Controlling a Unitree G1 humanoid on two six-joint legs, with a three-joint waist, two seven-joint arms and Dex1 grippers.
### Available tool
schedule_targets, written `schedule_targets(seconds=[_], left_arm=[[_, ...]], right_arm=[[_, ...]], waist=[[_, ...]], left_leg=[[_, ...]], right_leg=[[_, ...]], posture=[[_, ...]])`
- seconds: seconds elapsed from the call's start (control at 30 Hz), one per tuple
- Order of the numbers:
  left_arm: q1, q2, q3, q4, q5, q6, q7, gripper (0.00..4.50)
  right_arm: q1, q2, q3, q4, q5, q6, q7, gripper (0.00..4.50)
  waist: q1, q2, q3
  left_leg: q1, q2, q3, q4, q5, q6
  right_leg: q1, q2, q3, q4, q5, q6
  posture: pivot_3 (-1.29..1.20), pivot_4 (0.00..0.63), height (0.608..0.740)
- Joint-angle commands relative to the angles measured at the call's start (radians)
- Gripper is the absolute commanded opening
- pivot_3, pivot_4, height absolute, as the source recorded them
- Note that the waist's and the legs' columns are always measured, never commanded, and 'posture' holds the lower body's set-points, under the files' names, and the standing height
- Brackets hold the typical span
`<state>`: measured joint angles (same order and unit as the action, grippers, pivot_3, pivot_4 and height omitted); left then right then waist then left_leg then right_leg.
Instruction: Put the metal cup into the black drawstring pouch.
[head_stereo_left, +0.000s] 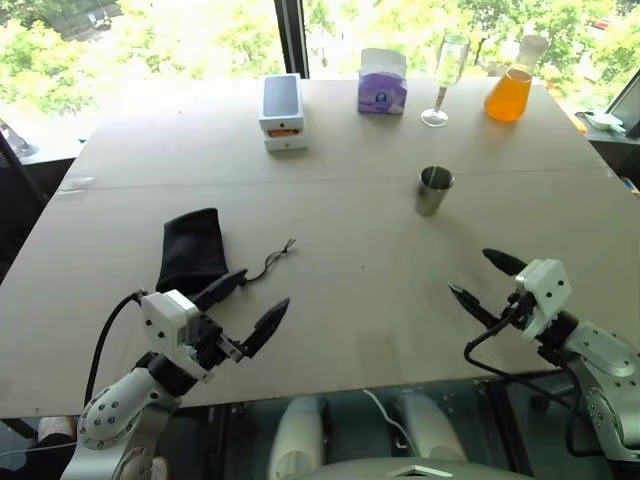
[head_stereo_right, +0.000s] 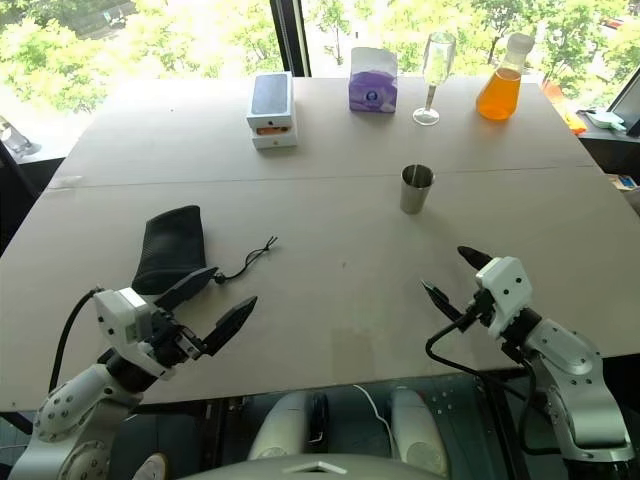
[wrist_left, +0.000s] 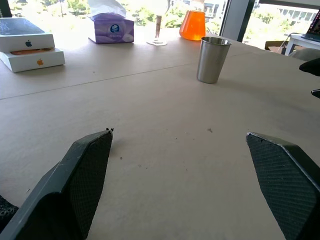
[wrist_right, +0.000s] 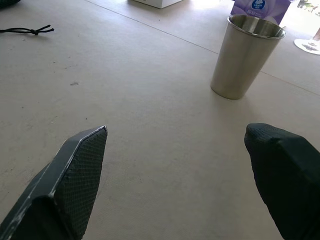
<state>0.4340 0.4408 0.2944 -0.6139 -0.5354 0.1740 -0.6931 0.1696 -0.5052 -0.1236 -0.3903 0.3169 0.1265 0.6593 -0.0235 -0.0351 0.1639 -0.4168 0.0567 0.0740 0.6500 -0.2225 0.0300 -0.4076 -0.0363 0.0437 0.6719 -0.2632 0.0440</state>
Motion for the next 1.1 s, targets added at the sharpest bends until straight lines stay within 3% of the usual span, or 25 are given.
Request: schedule_targets(seconds=[0.03,0.4,0.67,0.77,0.9,1.1], left_arm=[[-0.012,-0.015,0.009,0.011,-0.003,-0.026,0.019,4.5],[-0.174,-0.023,0.072,0.056,-0.085,0.054,0.146,4.5],[-0.125,0.086,0.112,0.045,-0.042,0.065,0.095,4.5],[-0.087,0.107,0.143,0.08,0.034,0.046,0.119,4.5],[-0.028,0.126,0.152,0.131,0.259,0.008,0.215,4.5],[-0.032,0.201,0.118,0.212,0.675,-0.189,0.381,4.5]], right_arm=[[-0.022,-0.006,-0.017,-0.043,0.031,-0.033,0.021,4.45],[-0.124,0.011,0.034,-0.066,0.089,-0.027,0.062,4.45],[-0.173,-0.012,0.069,-0.141,0.158,0.02,0.106,4.45],[-0.186,-0.033,0.088,-0.153,0.164,0.024,0.141,4.45],[-0.187,-0.056,0.107,-0.156,0.163,0.016,0.178,4.45],[-0.155,-0.055,0.129,-0.156,0.156,0.009,0.199,4.45]], waist=[[0.001,0.0,0.0],[0.01,0.0,0.0],[0.008,0.0,0.0],[0.009,0.0,0.0],[0.01,-0.001,-0.001],[0.014,-0.003,-0.002]], left_leg=[[0.0,0.0,0.0,0.0,0.0,0.0],[0.0,0.0,0.0,0.0,0.0,0.0],[0.0,0.0,0.0,0.0,0.0,0.0],[0.0,0.0,0.0,0.0,0.0,0.0],[0.0,0.0,0.0,0.0,0.0,0.0],[0.0,0.0,-0.001,-0.001,0.0,0.0]], right_leg=[[0.0,0.0,0.0,0.0,0.0,0.0],[0.0,0.001,0.0,0.0,0.001,0.002],[0.0,0.001,0.0,0.0,0.001,0.002],[0.0,0.001,0.0,0.0,0.001,0.001],[0.0,0.0,0.0,-0.001,0.0,0.0],[0.0,0.0,-0.001,-0.001,0.0,0.0]], posture=[[0.0,0.15,0.74],[0.0,0.15,0.74],[0.0,0.15,0.74],[0.0,0.15,0.74],[0.0,0.15,0.74],[0.0,0.15,0.74]])
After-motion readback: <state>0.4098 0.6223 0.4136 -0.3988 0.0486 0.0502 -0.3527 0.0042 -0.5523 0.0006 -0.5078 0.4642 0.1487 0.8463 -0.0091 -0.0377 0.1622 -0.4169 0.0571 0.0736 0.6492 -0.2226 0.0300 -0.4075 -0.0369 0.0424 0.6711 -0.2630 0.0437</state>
